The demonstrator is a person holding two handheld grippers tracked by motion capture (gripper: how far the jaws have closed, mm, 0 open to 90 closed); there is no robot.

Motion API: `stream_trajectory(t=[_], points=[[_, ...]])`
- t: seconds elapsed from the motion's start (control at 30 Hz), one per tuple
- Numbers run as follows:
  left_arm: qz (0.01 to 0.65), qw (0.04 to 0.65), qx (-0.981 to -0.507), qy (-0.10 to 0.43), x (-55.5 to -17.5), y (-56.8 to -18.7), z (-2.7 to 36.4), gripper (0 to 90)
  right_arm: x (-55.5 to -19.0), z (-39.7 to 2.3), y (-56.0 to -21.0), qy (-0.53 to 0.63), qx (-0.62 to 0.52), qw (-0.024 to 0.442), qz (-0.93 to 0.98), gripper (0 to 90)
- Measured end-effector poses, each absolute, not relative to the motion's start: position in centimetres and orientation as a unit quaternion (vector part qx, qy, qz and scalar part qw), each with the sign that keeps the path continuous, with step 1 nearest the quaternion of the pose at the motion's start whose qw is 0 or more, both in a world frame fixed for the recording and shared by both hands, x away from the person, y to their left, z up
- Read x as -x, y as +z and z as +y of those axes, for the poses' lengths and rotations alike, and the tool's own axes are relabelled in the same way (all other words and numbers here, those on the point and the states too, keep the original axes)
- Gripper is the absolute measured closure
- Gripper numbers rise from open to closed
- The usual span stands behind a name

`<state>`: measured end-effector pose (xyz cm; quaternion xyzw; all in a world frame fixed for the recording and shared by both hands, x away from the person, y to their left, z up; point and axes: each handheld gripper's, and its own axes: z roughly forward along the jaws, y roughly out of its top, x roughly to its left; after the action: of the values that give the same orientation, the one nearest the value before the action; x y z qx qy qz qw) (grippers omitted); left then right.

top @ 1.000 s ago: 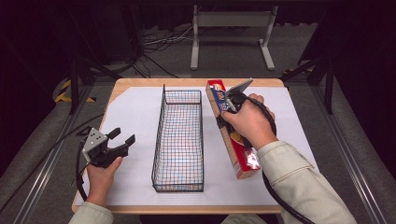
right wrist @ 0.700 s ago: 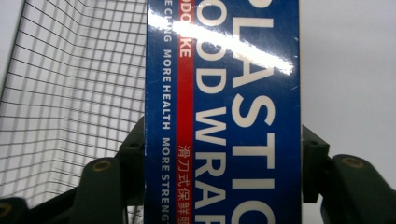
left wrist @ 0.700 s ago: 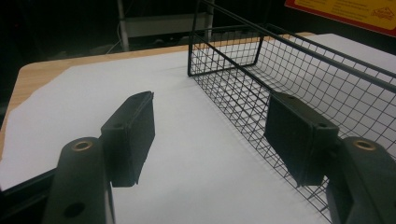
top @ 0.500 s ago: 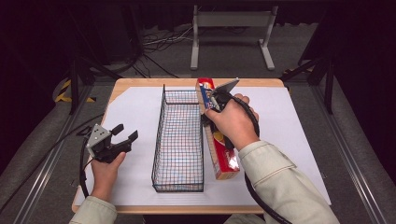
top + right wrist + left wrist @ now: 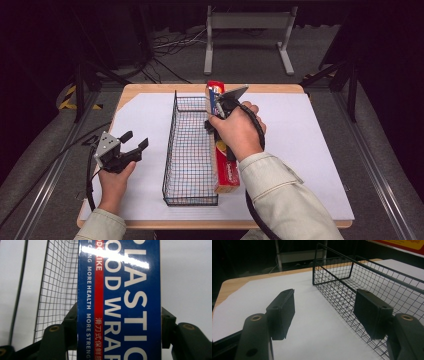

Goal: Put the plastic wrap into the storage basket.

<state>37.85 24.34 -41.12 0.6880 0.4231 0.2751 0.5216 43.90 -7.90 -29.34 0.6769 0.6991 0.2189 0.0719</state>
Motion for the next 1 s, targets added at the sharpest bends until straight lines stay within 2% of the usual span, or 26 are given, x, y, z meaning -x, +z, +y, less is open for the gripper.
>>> stream_trajectory(t=[1.0], points=[[0.432,0.517,-0.682,0.286,-36.9,-41.1,25.4,33.7,-44.7,-2.8,-31.3,0.217,-0.690,0.065,0.688,39.8]])
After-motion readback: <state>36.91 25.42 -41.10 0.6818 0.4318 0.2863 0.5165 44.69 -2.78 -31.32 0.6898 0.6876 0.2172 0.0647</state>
